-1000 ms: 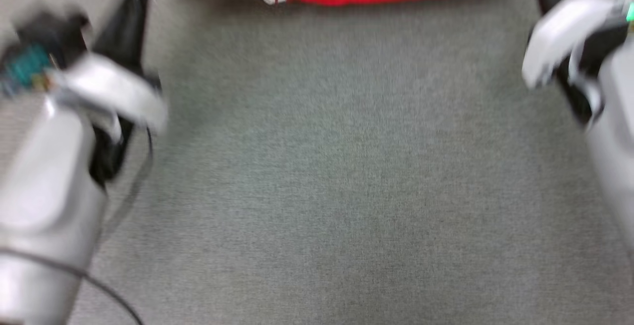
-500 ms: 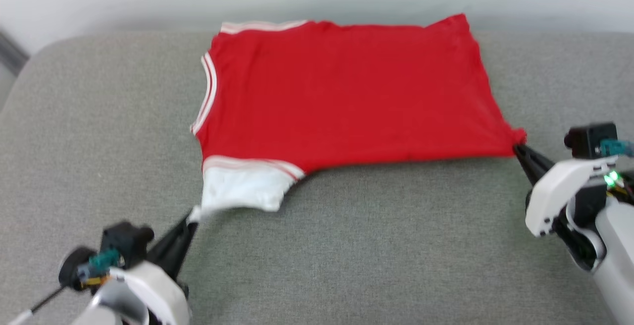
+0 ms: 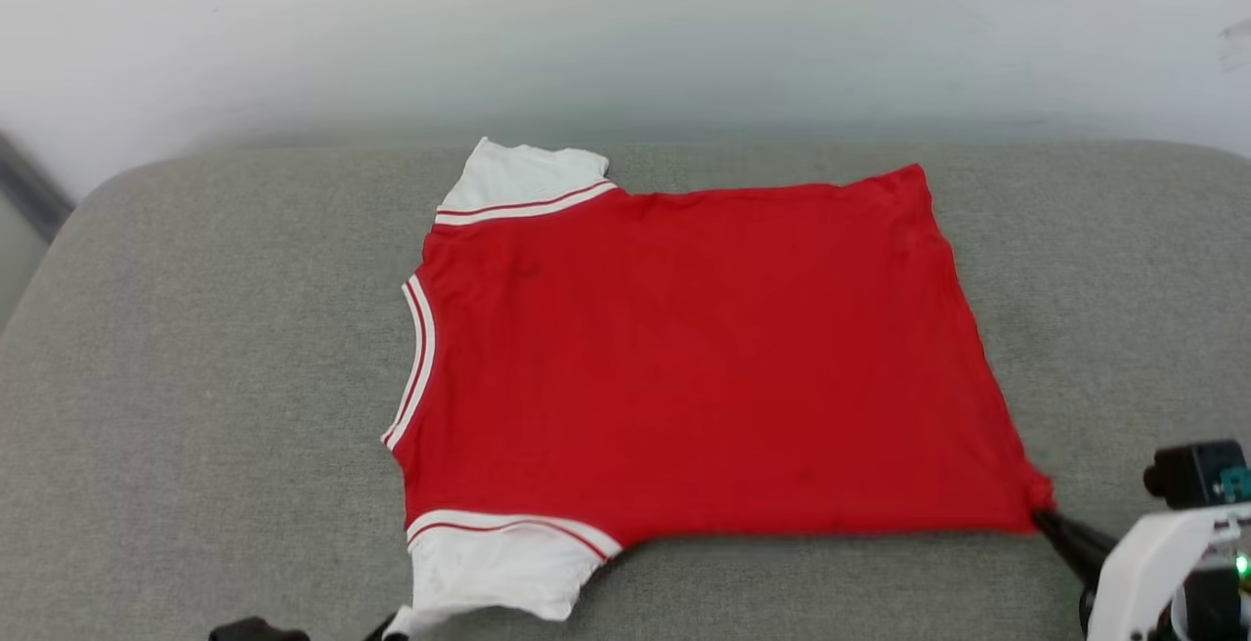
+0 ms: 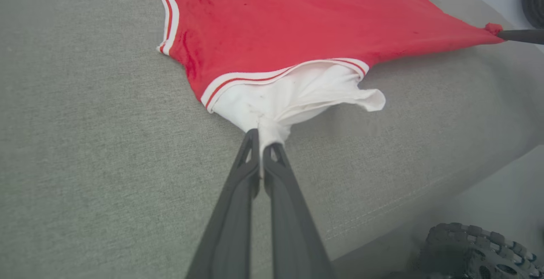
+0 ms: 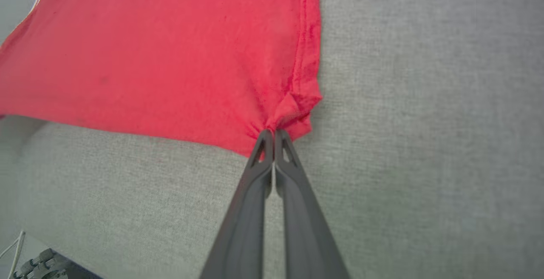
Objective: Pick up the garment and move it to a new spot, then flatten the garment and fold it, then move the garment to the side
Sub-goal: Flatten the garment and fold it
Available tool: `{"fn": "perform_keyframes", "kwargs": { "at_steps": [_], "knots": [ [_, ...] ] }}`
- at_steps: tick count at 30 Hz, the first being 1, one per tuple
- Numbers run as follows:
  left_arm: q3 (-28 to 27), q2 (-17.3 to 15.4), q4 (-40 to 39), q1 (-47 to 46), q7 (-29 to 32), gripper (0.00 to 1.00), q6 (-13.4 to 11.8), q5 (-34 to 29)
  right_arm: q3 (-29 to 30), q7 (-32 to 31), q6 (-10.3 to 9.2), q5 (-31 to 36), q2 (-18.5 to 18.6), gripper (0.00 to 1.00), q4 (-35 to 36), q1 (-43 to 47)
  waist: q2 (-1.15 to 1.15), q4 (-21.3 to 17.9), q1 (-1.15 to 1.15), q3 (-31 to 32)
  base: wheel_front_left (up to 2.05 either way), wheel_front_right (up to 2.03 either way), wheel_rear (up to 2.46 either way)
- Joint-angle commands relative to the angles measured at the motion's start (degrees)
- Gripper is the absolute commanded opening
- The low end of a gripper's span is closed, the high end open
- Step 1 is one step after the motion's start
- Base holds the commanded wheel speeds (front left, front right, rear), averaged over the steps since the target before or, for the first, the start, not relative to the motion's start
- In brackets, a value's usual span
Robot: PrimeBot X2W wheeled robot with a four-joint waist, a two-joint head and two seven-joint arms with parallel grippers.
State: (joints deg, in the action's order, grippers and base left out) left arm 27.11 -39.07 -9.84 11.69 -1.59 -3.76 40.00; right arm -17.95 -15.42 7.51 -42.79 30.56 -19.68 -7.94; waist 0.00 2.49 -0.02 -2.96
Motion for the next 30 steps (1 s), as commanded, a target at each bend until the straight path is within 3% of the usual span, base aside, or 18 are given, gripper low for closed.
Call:
{"fn": "perform_keyframes", "kwargs": {
  "at_steps": [1, 6, 13, 21, 30],
  "knots": [
    [-0.3, -0.5, -1.2, 2.1, 0.2, 0.0, -0.9, 0.5, 0.9, -1.5, -0.04, -0.7, 0.5, 0.0, 2.6, 3.1, 0.0, -0.4, 0.02, 0.4, 0.0, 0.0, 0.0],
    [0.0, -1.6, -4.4, 6.2, 0.6, 0.0, -1.9, 1.5, 4.4, -5.7, -0.04, -0.7, 1.0, 0.0, 9.6, 10.0, 0.0, -0.7, 0.02, 0.5, 0.0, 0.0, 0.0],
    [-1.6, -2.4, -6.7, 4.1, -1.3, 0.0, -2.7, -0.3, 10.9, -9.6, -0.03, -0.8, -2.2, 0.0, 17.5, 14.1, 0.0, -1.1, 0.02, -1.3, 0.0, 0.0, 0.0],
    [-3.2, -2.5, -7.7, -4.4, -2.7, 0.0, -2.4, -4.3, 15.0, -12.7, -0.03, 1.3, -2.9, 0.0, 23.6, 9.3, 0.0, -1.1, 0.02, -6.0, 0.0, 0.0, 0.0],
    [-4.3, -0.3, -4.5, -14.8, -2.7, 0.0, -1.0, -4.7, 15.5, -15.6, -0.03, 4.6, -3.7, 0.0, 23.8, 1.6, 0.0, -0.3, 0.02, -11.5, 0.0, 0.0, 0.0]
  ]
}}
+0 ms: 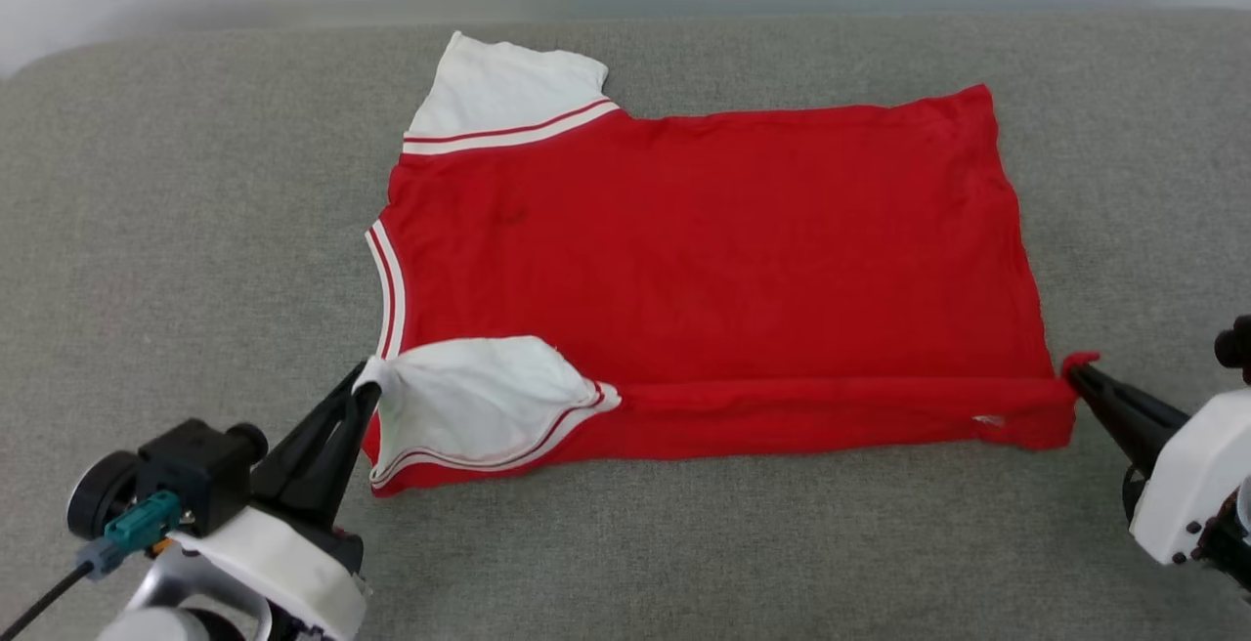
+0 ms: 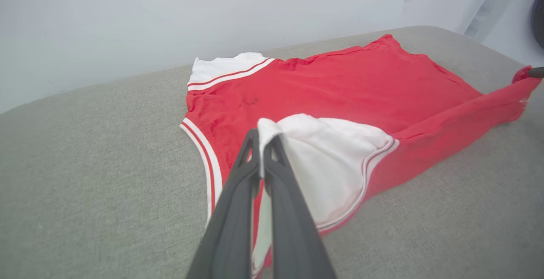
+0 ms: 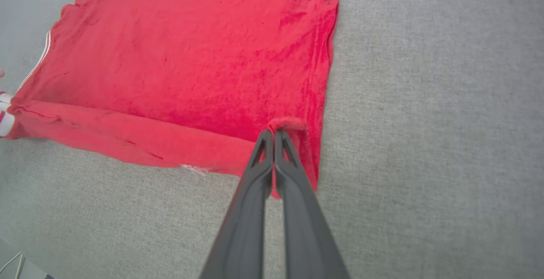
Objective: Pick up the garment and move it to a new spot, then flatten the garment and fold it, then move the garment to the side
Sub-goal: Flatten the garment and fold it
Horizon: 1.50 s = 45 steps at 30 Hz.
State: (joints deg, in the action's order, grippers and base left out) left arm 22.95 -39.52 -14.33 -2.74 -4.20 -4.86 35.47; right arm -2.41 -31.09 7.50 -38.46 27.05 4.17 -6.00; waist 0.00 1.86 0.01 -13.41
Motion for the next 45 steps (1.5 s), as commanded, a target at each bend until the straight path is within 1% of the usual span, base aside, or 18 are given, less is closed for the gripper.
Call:
{"fn": "perform_keyframes", "kwargs": {
  "at_steps": [1, 6, 14, 22, 23, 24, 25, 26, 31, 34, 36, 39, 42, 45],
  "knots": [
    [0.0, 0.4, 0.8, -1.7, -0.3, 0.0, 0.4, -0.3, -0.2, -0.1, -0.02, 0.8, -0.1, 0.0, -0.5, -1.4, 0.0, 0.4, -0.01, -1.7, 0.0, 0.0, 0.0],
    [0.5, 2.2, 6.3, -7.4, -0.2, 0.0, 1.9, -0.1, -1.3, -0.7, -0.02, 3.7, 0.1, 0.0, -3.1, -6.4, 0.0, 1.0, -0.01, -4.4, 0.0, 0.0, 0.0],
    [1.7, 4.5, 15.7, -15.9, -1.2, 0.0, 4.6, -1.4, -3.1, 0.2, -0.02, 6.6, 0.3, 0.0, -8.6, -12.0, 0.0, 1.9, -0.01, -8.5, 0.0, 0.0, 0.0],
    [5.0, 7.5, 25.4, -21.9, -2.8, 0.0, 7.1, -3.7, -5.9, 2.1, -0.02, 8.3, 0.1, 0.0, -13.5, -14.9, 0.0, 2.2, -0.01, -9.4, 0.0, 0.0, 0.0],
    [5.3, 8.0, 26.7, -22.2, -3.1, 0.0, 7.3, -3.8, -6.1, 2.6, -0.02, 8.4, -0.3, 0.23, -13.9, -15.1, 0.0, 2.1, -0.01, -9.1, 0.0, 0.0, 0.0],
    [5.5, 8.5, 27.9, -22.2, -3.3, 0.2, 7.2, -3.7, -6.1, 3.1, -0.02, 8.5, -0.7, 1.0, -14.4, -15.3, 0.0, 2.0, -0.01, -8.7, 0.0, 0.0, 0.0],
    [5.7, 8.8, 28.8, -22.2, -3.6, 0.71, 7.3, -3.7, -6.2, 3.6, -0.02, 8.6, -1.0, 1.0, -14.8, -15.4, 0.0, 1.8, -0.01, -8.3, 0.0, 0.0, 0.0],
    [5.8, 9.1, 29.8, -22.3, -4.0, 1.0, 7.2, -3.8, -6.4, 4.1, -0.02, 8.8, -1.1, 1.0, -15.1, -15.6, 0.0, 1.7, -0.01, -7.8, 0.0, 0.0, 0.0],
    [4.9, 10.8, 32.8, -21.2, -7.2, 1.0, 6.1, -3.2, -7.0, 6.2, -0.02, 8.3, -2.1, 1.0, -16.5, -14.6, 0.0, 1.0, -0.01, -4.5, 0.0, 0.0, 0.0],
    [4.2, 11.2, 33.5, -19.4, -7.7, 1.0, 5.0, -2.3, -7.1, 7.7, -0.02, 9.2, -1.4, 1.0, -16.7, -13.3, 0.0, 0.9, -0.01, -2.1, 0.0, 0.0, 0.0],
    [3.1, 11.4, 33.3, -18.2, -8.0, 1.0, 3.2, -1.6, -7.3, 8.6, -0.02, 10.2, -1.4, 1.0, -16.3, -12.3, 0.0, 0.8, -0.01, -0.7, 0.0, 0.0, 0.0],
    [1.7, 12.6, 31.4, -14.7, -8.0, 1.0, 1.0, 0.8, -8.4, 8.4, -0.02, 12.0, -0.9, 1.0, -14.9, -10.1, 0.0, 0.6, -0.01, 1.4, 0.0, 0.0, 0.0],
    [0.4, 12.4, 28.7, -11.0, -7.1, 1.0, -1.6, 2.4, -6.5, 8.0, -0.02, 13.4, -2.7, 1.0, -13.6, -7.8, 0.0, 0.3, -0.01, 2.9, 0.0, 0.0, 0.0],
    [-0.9, 12.8, 25.1, -6.7, -5.9, 1.0, -4.3, 4.6, -3.9, 7.2, -0.02, 16.1, -4.1, 1.0, -12.4, -5.5, 0.0, 0.1, -0.01, 4.0, 0.0, 0.0, 0.0]
  ]
}}
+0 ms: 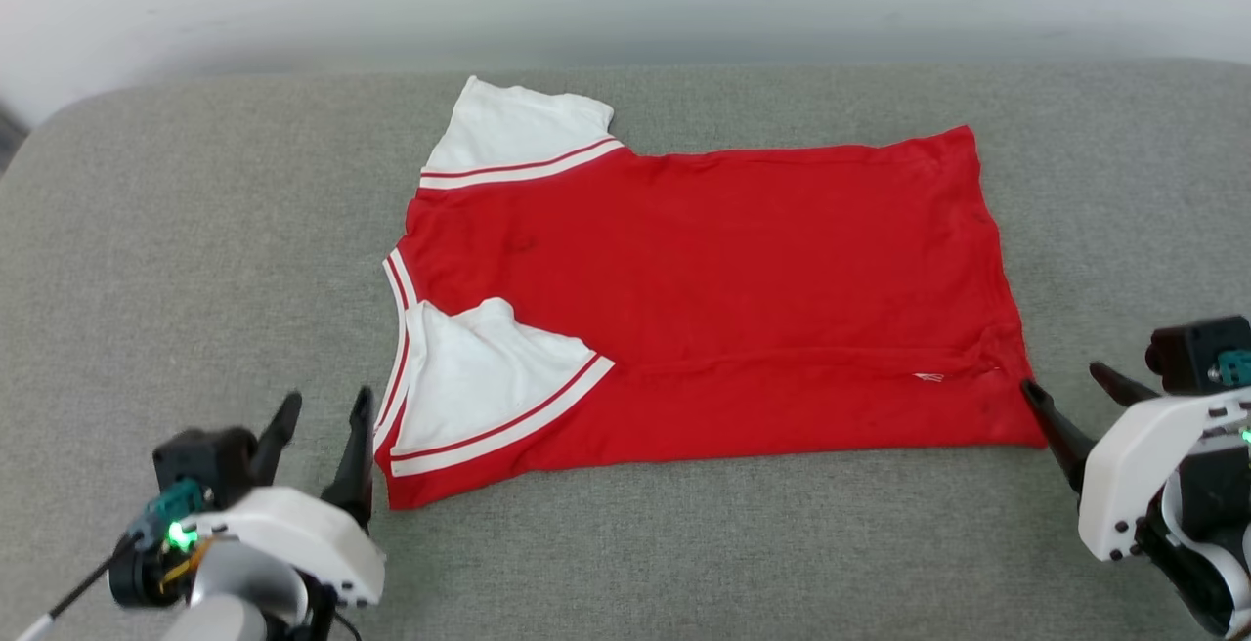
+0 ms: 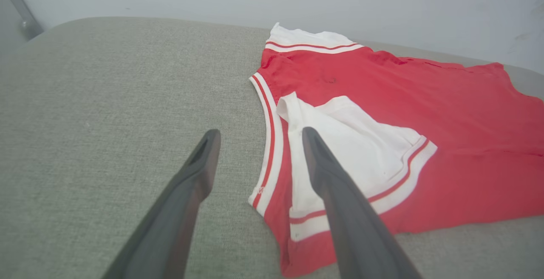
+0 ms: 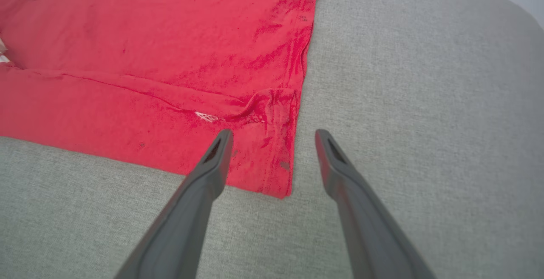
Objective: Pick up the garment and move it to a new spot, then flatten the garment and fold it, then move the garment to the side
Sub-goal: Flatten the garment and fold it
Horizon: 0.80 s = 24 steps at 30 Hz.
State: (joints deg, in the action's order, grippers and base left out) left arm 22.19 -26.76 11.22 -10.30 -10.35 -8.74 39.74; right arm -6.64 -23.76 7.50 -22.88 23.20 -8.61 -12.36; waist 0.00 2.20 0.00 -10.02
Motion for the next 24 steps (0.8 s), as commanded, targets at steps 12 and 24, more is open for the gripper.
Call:
{"fn": "perform_keyframes", "kwargs": {
  "at_steps": [12, 24],
  "knots": [
    [2.7, -3.5, -12.6, 8.9, 13.2, 1.0, -6.5, 1.7, 8.1, -4.5, -0.02, 7.5, -9.3, 1.0, 10.0, 7.1, 0.0, -0.9, 0.0, -0.6, 0.0, 0.0, 0.0],
    [3.9, -4.1, -8.1, 4.6, 19.0, 1.0, -9.4, 0.4, 8.8, -6.1, -0.02, 9.0, -10.8, 1.0, 15.1, 7.0, 0.0, -2.8, 0.0, -5.8, 0.0, 0.0, 0.0]
  ]
}}
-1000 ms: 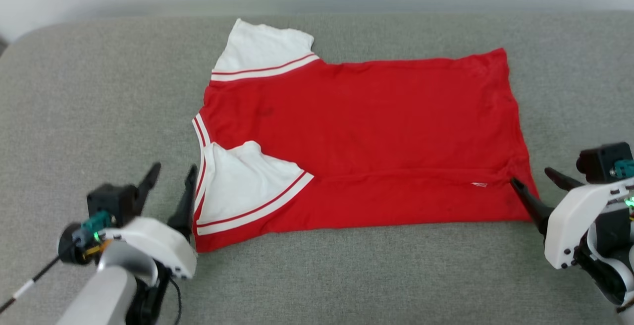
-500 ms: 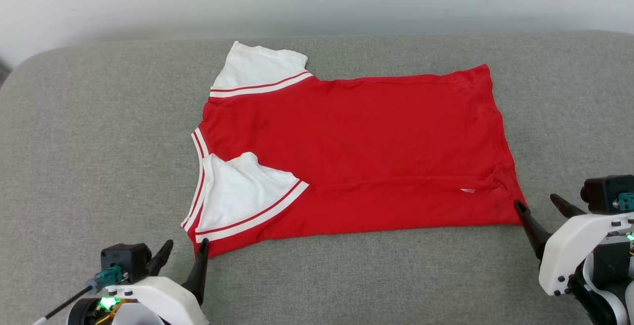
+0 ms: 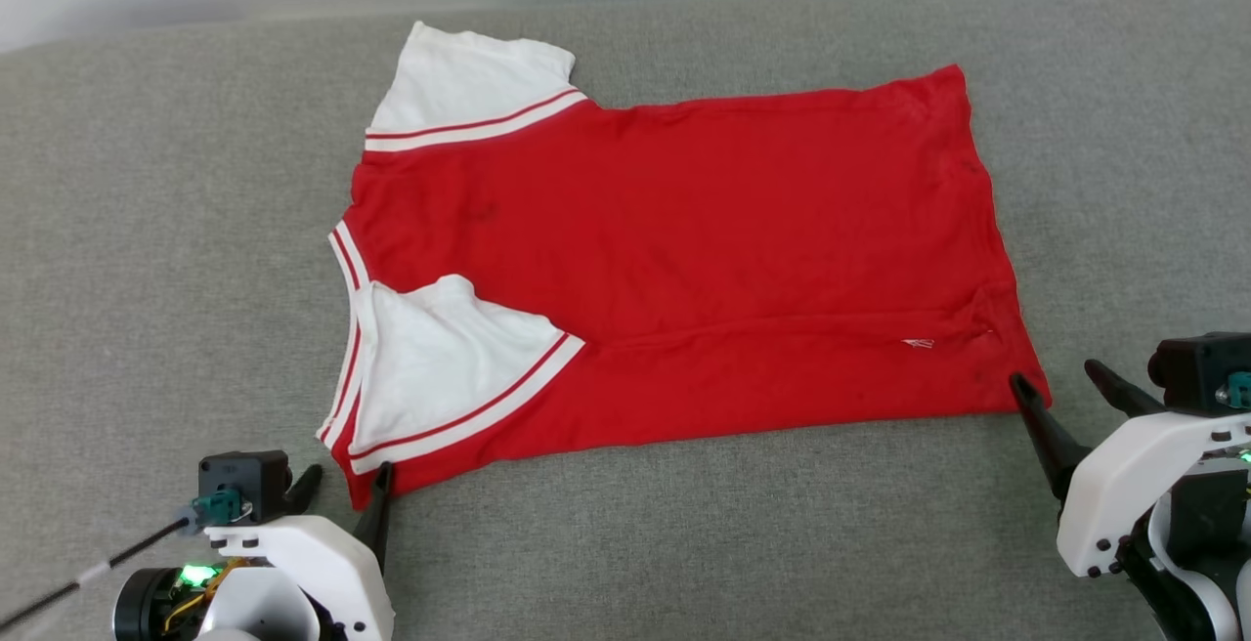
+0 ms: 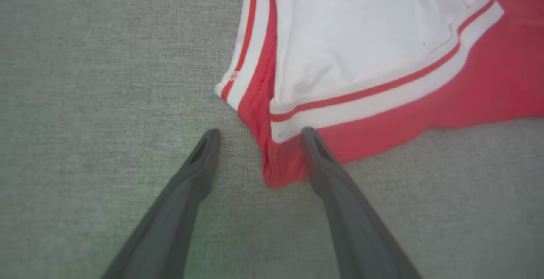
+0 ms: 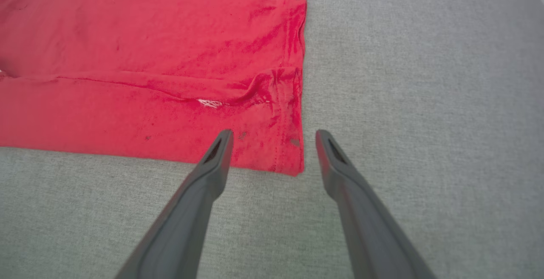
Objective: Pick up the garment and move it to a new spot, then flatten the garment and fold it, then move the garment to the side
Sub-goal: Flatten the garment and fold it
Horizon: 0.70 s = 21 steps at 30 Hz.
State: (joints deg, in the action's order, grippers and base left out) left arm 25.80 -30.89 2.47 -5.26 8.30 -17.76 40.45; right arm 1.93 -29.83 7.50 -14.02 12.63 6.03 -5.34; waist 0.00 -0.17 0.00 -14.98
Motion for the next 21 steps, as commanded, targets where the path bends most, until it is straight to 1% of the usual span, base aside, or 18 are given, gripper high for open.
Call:
{"fn": "perform_keyframes", "kwargs": {
  "at_steps": [1, 3, 5, 6, 8, 10, 11, 13, 17, 21],
  "knots": [
    [0.6, 0.0, 1.3, -0.6, 0.9, 1.0, -0.6, -0.5, 0.3, 0.0, -0.02, 0.2, -0.2, 1.0, 0.6, 0.1, 0.0, -0.5, 0.0, -1.2, 0.0, 0.0, 0.0],
    [1.6, -0.1, 2.9, -0.5, 2.2, 1.0, -0.8, -0.9, 0.7, 0.1, -0.02, 0.2, -0.2, 1.0, 0.9, 0.2, 0.0, -0.6, 0.0, -1.9, 0.0, 0.0, 0.0],
    [3.4, 0.2, 4.5, -0.3, 3.8, 1.0, -0.3, -1.2, 0.9, 0.3, -0.02, 0.4, -0.1, 1.0, 1.0, 0.3, 0.0, -0.7, 0.0, -2.4, 0.0, 0.0, 0.0],
    [3.4, 0.2, 4.5, -0.3, 3.8, 1.0, -0.3, -1.2, 0.9, 0.3, -0.02, 0.4, -0.1, 1.0, 1.0, 0.3, 0.0, -0.7, 0.0, -2.4, 0.0, 0.0, 0.0],
    [5.1, 0.9, 5.7, 0.0, 5.6, 0.99, 0.9, -0.9, 1.0, 0.3, -0.02, 0.5, 0.1, 1.0, 1.0, 0.2, 0.0, -0.7, 0.0, -2.7, 0.0, 0.0, 0.0],
    [6.4, 1.7, 6.3, -0.3, 5.9, 0.0, 1.9, -1.0, 1.1, 0.2, -0.02, 0.6, 0.3, 1.0, 1.0, -0.1, 0.0, -0.6, 0.0, -2.6, 0.0, 0.0, 0.0],
    [6.7, 2.2, 6.3, -0.5, 5.5, 0.0, 2.5, -0.8, 1.1, 0.0, -0.02, 0.8, 0.5, 1.0, 1.0, -0.3, 0.0, -0.5, 0.0, -2.5, 0.0, 0.0, 0.0],
    [6.6, 2.6, 6.2, -0.9, 4.0, 0.0, 3.0, -0.7, 1.0, -0.3, -0.02, 1.1, 1.0, 1.0, 0.8, -0.5, 0.0, -0.1, 0.0, -1.9, 0.0, 0.0, 0.0],
    [4.9, 2.4, 4.6, -2.4, 0.2, 0.0, 2.5, -1.8, 1.4, -1.5, -0.02, 1.4, 0.9, 1.0, -0.6, -1.5, 0.0, 0.9, 0.0, -0.4, 0.0, 0.0, 0.0],
    [3.9, 1.8, 1.3, -3.2, -2.2, 0.0, 2.4, -2.5, 1.9, -3.7, -0.02, 3.5, 0.6, 1.0, -3.4, -3.2, 0.0, 2.2, 0.0, 0.5, 0.0, 0.0, 0.0]
  ]
}}
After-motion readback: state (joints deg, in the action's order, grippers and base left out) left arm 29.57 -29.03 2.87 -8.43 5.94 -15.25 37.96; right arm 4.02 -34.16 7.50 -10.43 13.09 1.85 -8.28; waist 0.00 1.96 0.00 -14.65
